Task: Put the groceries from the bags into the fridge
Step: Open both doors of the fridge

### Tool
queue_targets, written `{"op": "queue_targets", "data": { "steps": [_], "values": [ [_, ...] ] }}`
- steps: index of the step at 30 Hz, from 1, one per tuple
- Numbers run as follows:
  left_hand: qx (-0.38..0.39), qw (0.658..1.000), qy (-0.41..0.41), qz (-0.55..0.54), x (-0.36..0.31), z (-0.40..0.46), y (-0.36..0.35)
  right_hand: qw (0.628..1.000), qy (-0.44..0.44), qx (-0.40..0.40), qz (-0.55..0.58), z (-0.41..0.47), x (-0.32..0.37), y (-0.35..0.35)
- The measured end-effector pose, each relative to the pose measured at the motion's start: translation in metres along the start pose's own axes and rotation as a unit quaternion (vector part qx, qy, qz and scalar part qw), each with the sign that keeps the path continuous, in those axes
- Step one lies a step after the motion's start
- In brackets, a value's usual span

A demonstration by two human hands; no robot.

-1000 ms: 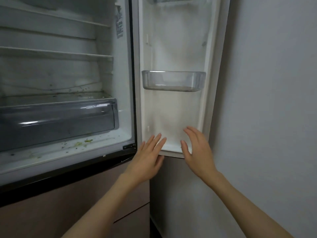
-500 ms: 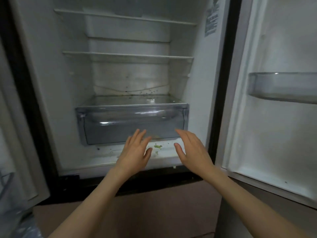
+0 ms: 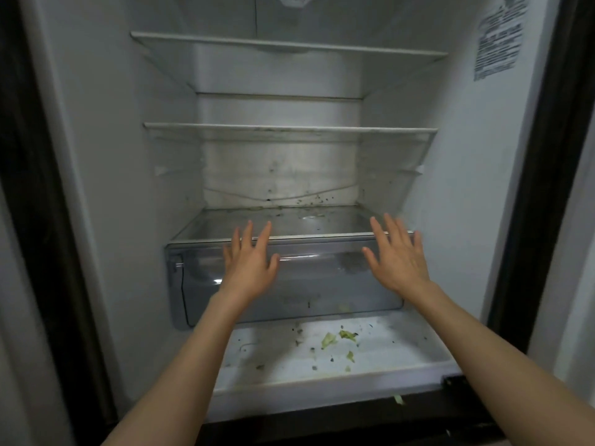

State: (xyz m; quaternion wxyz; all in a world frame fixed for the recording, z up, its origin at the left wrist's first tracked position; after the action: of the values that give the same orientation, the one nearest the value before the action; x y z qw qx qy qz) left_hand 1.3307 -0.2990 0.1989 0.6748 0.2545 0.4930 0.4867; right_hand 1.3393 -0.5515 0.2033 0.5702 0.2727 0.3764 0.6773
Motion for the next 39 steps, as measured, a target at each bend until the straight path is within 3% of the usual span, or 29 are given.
{"op": "queue_targets", "data": {
  "steps": [3, 5, 9, 15, 18, 25, 31, 39],
  "values": [
    [-0.002, 0.997, 0.004, 0.075, 0.004, 0.006, -0.012, 0.999, -0.008, 0.039, 0.001, 0.002, -0.006, -0.019],
    [-0.044, 0.991, -0.021, 0.127, 0.006, 0.003, -0.017, 1.000, -0.008, 0.030, 0.004, 0.001, -0.007, -0.029],
    [-0.110, 0.986, -0.059, 0.108, 0.010, -0.006, -0.014, 1.000, -0.010, -0.006, -0.002, -0.001, -0.007, -0.031],
    [-0.193, 0.977, -0.047, 0.082, 0.002, -0.026, -0.007, 0.989, 0.010, -0.145, -0.013, -0.020, -0.011, -0.017],
    [-0.234, 0.969, -0.042, 0.070, 0.000, -0.041, 0.001, 0.985, 0.019, -0.174, -0.006, -0.031, -0.013, -0.006],
    [-0.227, 0.972, -0.007, 0.068, -0.010, -0.058, 0.020, 0.974, 0.020, -0.224, 0.001, -0.044, -0.012, 0.017],
    [-0.267, 0.961, -0.009, 0.066, -0.012, -0.096, 0.027, 0.960, 0.035, -0.277, 0.016, -0.076, -0.017, 0.028],
    [-0.273, 0.961, -0.017, 0.045, -0.009, -0.111, 0.030, 0.955, 0.054, -0.291, 0.022, -0.092, -0.013, 0.040]
  ]
}}
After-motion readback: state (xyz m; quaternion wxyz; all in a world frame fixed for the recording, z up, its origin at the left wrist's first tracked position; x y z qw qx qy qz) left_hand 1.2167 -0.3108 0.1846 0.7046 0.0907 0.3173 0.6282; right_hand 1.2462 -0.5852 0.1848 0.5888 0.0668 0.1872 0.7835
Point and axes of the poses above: each hand's wrist, its own z-axis towards the middle knuckle, its own y-axis out of the back of the hand, x = y × z, the point moved 5 cm from there along z, towards the middle knuckle, and after that the axes turned 12 degrees about y, right-handed, at the moved point
